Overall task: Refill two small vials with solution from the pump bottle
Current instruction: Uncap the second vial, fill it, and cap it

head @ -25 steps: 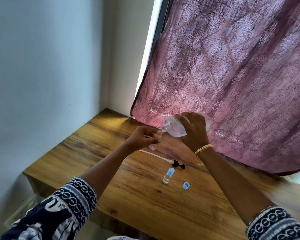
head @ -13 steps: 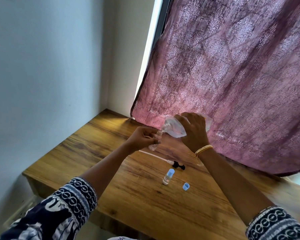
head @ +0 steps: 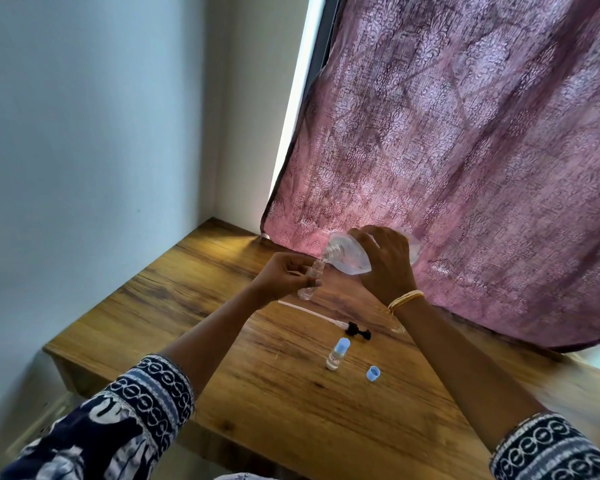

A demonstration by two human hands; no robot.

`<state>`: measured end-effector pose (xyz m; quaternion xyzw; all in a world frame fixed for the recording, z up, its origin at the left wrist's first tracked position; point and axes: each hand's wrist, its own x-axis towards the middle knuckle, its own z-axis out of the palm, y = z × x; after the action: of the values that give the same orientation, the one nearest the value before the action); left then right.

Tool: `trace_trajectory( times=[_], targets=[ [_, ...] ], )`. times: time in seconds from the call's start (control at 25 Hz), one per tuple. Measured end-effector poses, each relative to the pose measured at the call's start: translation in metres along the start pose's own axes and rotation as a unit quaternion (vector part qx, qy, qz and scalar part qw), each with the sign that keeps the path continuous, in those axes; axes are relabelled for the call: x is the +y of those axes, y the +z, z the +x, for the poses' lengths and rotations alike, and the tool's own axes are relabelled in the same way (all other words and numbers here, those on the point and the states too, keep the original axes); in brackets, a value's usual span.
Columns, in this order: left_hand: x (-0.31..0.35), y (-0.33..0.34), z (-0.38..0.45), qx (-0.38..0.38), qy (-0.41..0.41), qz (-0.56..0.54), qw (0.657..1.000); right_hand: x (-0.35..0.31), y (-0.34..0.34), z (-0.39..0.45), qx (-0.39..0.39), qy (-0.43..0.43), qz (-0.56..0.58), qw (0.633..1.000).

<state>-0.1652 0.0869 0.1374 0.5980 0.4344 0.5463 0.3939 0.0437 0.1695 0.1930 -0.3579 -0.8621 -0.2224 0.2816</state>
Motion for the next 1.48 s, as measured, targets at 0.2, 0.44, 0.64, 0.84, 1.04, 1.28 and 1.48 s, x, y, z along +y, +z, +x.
trace_trajectory(
  times=[0.2, 0.44, 0.64, 0.84, 1.04, 1.28, 1.48],
  targets=[
    [-0.004, -0.001, 0.001, 0.007, -0.016, -0.008, 1.000, -0.010, 0.008, -0.003, -0.013, 0.040, 0.092, 0.995],
    [-0.023, -0.005, 0.000, 0.041, -0.062, -0.019, 0.997, -0.021, 0.038, -0.012, -0.031, 0.194, 0.276, 0.941],
    [-0.035, -0.007, 0.000, 0.051, -0.086, -0.027, 0.995, -0.019, 0.058, -0.014, -0.127, 0.232, 0.340, 0.902],
    [-0.045, -0.008, 0.003, 0.044, -0.089, -0.015, 0.995, -0.020, 0.086, -0.023, -0.214, 0.316, 0.410, 0.828],
    [-0.060, -0.012, 0.005, 0.048, -0.120, -0.010, 0.992, -0.021, 0.103, -0.029, -0.231, 0.336, 0.492, 0.769],
    [-0.072, -0.012, 0.004, 0.038, -0.132, 0.000, 0.990, -0.019, 0.101, -0.027, -0.257, 0.316, 0.532, 0.742],
    [-0.077, 0.004, -0.004, 0.026, -0.143, 0.017, 0.989, -0.016, 0.099, -0.039, -0.263, 0.353, 0.562, 0.701]
  ],
)
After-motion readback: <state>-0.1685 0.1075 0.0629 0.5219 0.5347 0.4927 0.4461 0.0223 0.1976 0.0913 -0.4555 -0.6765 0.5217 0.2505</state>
